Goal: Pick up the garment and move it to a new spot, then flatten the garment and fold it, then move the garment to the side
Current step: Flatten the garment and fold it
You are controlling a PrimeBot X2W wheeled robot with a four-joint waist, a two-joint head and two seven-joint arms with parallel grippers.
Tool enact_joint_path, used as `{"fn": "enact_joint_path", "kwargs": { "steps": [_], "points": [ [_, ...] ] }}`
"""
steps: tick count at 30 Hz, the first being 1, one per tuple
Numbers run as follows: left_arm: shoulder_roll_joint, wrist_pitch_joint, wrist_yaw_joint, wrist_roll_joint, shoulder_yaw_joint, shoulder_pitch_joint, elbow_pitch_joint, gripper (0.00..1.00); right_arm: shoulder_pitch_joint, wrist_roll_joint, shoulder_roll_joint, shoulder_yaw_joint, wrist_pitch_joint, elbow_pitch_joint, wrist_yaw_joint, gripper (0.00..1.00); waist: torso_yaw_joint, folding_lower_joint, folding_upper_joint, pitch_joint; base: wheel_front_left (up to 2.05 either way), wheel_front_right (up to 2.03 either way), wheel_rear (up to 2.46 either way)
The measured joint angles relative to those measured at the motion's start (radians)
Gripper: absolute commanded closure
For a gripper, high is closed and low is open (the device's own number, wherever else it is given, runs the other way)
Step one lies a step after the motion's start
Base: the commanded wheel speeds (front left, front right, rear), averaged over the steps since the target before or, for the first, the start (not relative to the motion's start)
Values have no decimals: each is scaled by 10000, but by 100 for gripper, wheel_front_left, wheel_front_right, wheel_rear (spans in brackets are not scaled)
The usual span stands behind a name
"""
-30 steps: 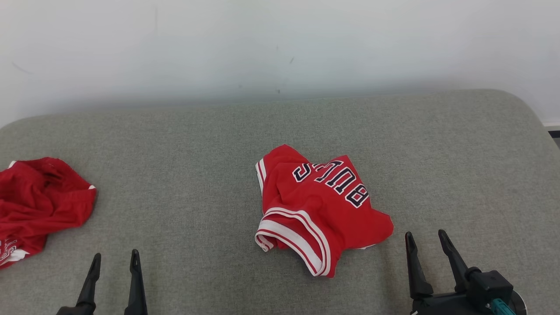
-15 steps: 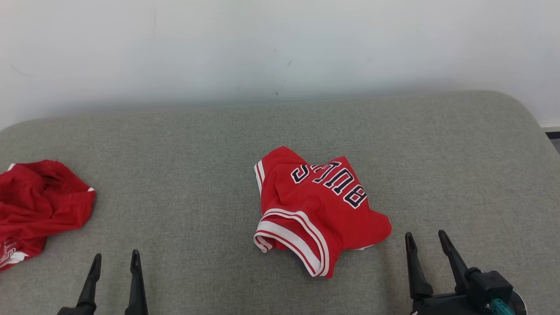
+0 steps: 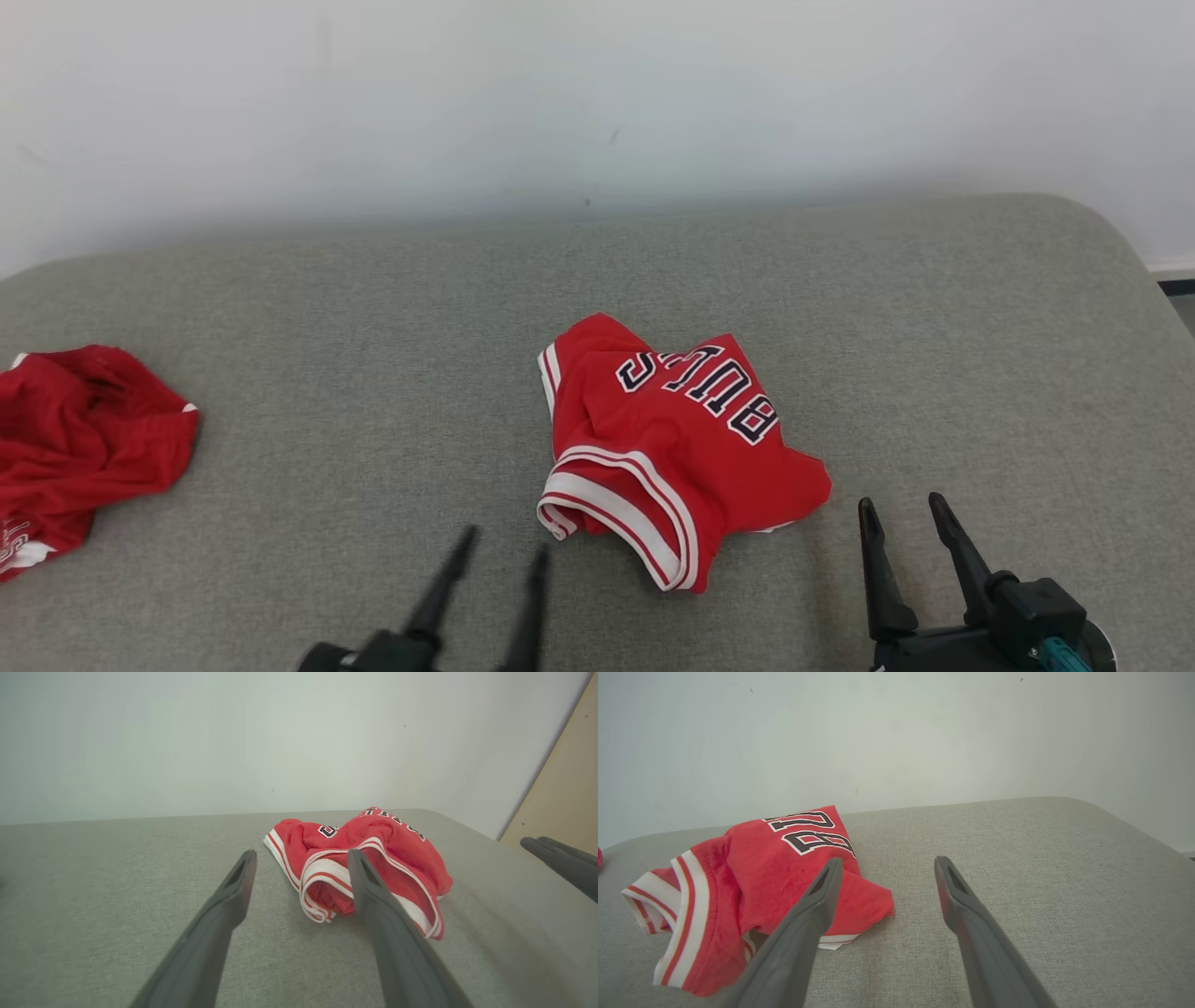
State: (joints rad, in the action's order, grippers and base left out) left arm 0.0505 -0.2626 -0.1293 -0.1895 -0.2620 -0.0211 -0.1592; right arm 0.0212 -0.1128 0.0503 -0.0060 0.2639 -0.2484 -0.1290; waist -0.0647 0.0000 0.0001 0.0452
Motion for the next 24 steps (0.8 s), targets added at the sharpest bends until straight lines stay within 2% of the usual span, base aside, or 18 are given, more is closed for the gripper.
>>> {"fn": "enact_joint_path", "kwargs": {
  "steps": [3,9,14,22,23,24],
  "points": [
    [-6,0,-8,-201,-1467,-452,-635,0,102,-92,-6,140,0,-35,0,0,-195,0,0,88,0,0,0],
    [2,0,-15,-581,-2700,-1207,-1659,0,207,-230,0,123,0,-77,0,0,-680,0,0,268,0,0,0],
    [19,0,-15,-771,-3156,-1752,-2516,0,273,-309,0,81,0,-81,0,0,-1174,1,0,441,0,0,0],
    [54,0,-15,-1070,-3202,-2395,-3923,0,368,-468,4,98,2,-35,0,0,-1852,1,1,722,0,0,0],
    [48,0,-15,-1118,-3275,-2507,-4034,6,365,-470,2,90,0,-36,0,0,-1890,0,0,756,0,0,0],
    [46,0,-17,-1126,-3338,-2591,-4088,58,360,-472,2,65,0,-36,0,0,-1914,1,0,787,0,0,0]
  ]
}}
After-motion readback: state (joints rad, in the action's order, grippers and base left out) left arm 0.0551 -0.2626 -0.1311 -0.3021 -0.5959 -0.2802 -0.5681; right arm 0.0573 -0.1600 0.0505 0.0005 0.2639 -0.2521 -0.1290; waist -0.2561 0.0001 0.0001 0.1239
